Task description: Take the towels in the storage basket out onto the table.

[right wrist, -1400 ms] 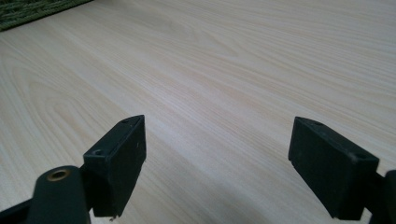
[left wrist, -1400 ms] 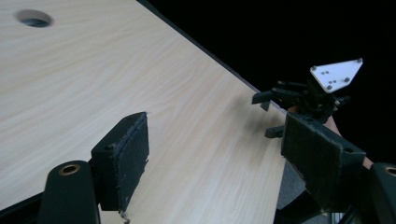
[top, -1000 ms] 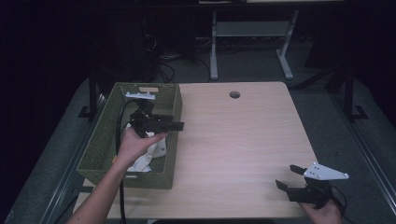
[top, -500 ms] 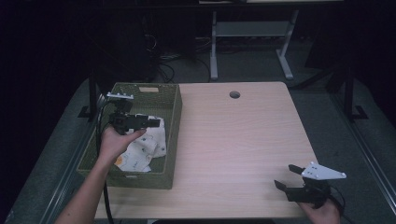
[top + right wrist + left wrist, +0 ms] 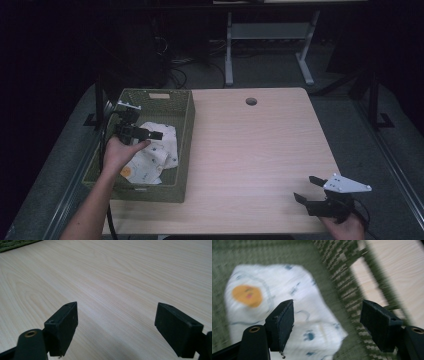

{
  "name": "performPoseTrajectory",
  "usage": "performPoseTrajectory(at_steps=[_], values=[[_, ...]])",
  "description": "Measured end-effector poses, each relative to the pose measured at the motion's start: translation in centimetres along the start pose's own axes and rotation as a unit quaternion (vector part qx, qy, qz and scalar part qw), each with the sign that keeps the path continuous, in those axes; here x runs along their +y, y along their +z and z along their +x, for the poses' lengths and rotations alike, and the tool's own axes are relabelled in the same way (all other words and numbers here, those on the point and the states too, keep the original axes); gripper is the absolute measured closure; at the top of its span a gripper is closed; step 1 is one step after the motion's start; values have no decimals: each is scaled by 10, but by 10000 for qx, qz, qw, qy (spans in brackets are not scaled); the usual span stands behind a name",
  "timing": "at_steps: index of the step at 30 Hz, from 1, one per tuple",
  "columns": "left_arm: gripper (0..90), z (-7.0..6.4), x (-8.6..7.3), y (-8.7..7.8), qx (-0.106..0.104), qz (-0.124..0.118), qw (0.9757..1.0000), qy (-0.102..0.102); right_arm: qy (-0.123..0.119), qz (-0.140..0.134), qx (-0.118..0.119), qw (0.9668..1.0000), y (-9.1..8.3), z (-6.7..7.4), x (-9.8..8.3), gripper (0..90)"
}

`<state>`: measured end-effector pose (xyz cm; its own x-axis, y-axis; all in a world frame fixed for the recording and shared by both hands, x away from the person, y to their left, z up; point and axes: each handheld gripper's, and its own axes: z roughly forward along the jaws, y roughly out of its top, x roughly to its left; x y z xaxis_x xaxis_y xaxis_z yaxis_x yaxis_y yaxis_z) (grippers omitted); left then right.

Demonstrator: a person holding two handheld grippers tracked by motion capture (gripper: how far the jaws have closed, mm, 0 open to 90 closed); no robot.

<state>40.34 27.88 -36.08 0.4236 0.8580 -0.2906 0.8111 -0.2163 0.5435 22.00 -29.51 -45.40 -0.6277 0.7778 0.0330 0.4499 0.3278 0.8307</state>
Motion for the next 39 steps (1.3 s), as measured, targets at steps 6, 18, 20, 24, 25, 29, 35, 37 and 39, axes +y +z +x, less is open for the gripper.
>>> performPoseTrajectory(at_steps=[6,18,20,24,25,29,35,37,39], values=[[283,10,-2,12,422,485,9978,-178,-19,-33,9,10000,-1,-1,0,183],[308,20,-4,44,1092,1590,9811,-163,-33,-22,23,10000,-1,2,0,186],[314,19,-5,49,1154,1748,9777,-114,-31,-29,30,10000,-1,2,0,187],[333,18,-5,56,1265,1992,9717,-60,-56,15,55,10000,1,3,0,187],[336,18,-5,58,1309,2048,9700,-34,-60,19,55,10000,1,3,0,187],[363,20,-5,67,1299,2206,9666,-88,-59,2,52,10000,1,3,0,187],[453,21,-6,68,1185,2209,9679,-160,-83,42,54,9999,2,4,-1,189],[493,20,-6,69,1161,2214,9681,-159,-79,61,56,9999,2,5,-1,191],[520,19,-6,70,1178,2214,9679,-185,-113,55,64,9999,3,5,-1,191]])
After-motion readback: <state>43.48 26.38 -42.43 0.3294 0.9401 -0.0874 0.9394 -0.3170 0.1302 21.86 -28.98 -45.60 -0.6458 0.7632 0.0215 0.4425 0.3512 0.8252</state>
